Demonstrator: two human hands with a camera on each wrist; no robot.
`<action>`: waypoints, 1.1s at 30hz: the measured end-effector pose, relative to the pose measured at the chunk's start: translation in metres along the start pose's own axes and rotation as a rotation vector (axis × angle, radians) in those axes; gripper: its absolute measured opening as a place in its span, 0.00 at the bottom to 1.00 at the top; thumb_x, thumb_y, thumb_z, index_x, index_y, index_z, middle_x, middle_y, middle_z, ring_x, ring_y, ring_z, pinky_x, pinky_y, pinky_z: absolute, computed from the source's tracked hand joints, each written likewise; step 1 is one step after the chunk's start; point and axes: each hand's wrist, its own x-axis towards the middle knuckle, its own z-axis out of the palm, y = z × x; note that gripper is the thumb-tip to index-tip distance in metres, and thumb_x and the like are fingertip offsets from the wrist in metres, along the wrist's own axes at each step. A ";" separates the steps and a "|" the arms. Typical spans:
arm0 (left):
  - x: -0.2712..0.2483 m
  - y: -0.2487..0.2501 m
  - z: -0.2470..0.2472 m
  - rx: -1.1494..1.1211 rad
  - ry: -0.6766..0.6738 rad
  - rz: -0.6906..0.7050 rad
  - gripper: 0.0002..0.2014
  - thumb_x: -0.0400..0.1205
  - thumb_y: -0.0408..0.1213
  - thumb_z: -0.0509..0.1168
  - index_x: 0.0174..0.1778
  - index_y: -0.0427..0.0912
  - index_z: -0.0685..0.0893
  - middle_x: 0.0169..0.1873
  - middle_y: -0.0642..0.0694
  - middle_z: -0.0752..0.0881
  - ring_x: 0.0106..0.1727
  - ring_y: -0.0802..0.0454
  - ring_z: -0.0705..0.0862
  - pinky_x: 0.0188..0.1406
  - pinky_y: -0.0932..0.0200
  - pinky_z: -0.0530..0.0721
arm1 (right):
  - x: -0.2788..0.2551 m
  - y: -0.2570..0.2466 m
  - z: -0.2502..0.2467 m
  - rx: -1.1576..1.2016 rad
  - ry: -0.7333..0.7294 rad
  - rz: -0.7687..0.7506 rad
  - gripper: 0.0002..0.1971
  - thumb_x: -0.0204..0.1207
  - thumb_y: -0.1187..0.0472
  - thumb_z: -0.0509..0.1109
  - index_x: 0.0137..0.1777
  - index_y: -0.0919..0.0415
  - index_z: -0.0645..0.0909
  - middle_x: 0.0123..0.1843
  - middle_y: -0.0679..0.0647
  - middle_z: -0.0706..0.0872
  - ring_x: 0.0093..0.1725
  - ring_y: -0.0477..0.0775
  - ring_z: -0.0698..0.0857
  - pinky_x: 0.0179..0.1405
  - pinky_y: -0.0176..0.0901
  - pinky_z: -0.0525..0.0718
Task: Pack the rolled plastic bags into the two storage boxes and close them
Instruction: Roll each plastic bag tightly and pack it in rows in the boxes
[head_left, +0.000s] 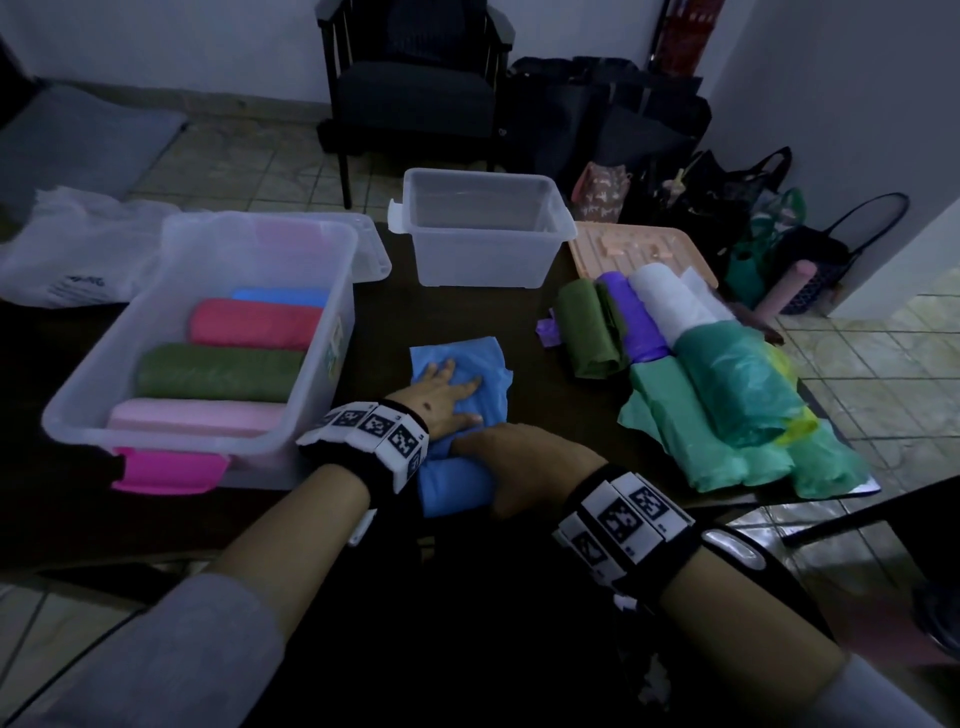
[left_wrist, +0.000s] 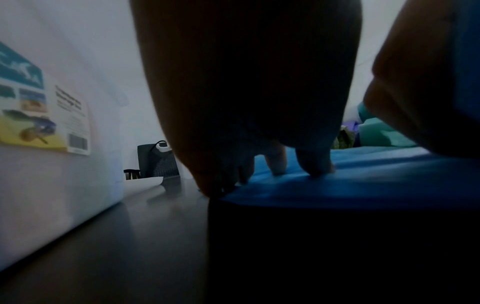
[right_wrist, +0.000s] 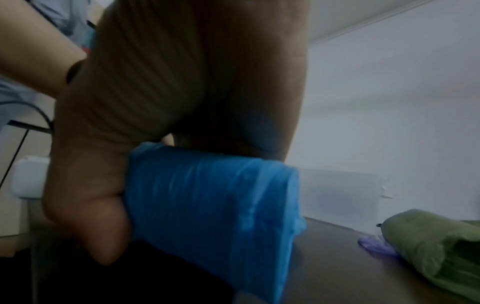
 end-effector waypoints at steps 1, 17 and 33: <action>0.000 0.000 0.000 0.012 0.000 -0.002 0.33 0.85 0.55 0.51 0.82 0.55 0.42 0.82 0.43 0.36 0.83 0.42 0.37 0.80 0.40 0.46 | 0.002 -0.001 0.001 -0.008 -0.013 0.009 0.32 0.70 0.60 0.75 0.75 0.49 0.69 0.71 0.54 0.75 0.68 0.56 0.76 0.66 0.49 0.75; -0.001 0.000 -0.001 -0.004 0.014 -0.004 0.31 0.86 0.52 0.50 0.82 0.56 0.44 0.82 0.44 0.38 0.83 0.42 0.38 0.81 0.38 0.46 | -0.013 0.002 0.009 0.180 0.118 0.061 0.34 0.69 0.63 0.77 0.72 0.59 0.64 0.66 0.53 0.76 0.64 0.52 0.76 0.55 0.36 0.73; -0.034 0.012 -0.008 -0.302 0.469 -0.073 0.12 0.82 0.37 0.64 0.61 0.41 0.83 0.67 0.43 0.78 0.67 0.46 0.77 0.68 0.53 0.75 | 0.006 0.022 -0.004 0.211 0.164 0.116 0.24 0.72 0.52 0.75 0.66 0.57 0.74 0.64 0.54 0.79 0.64 0.54 0.78 0.61 0.46 0.76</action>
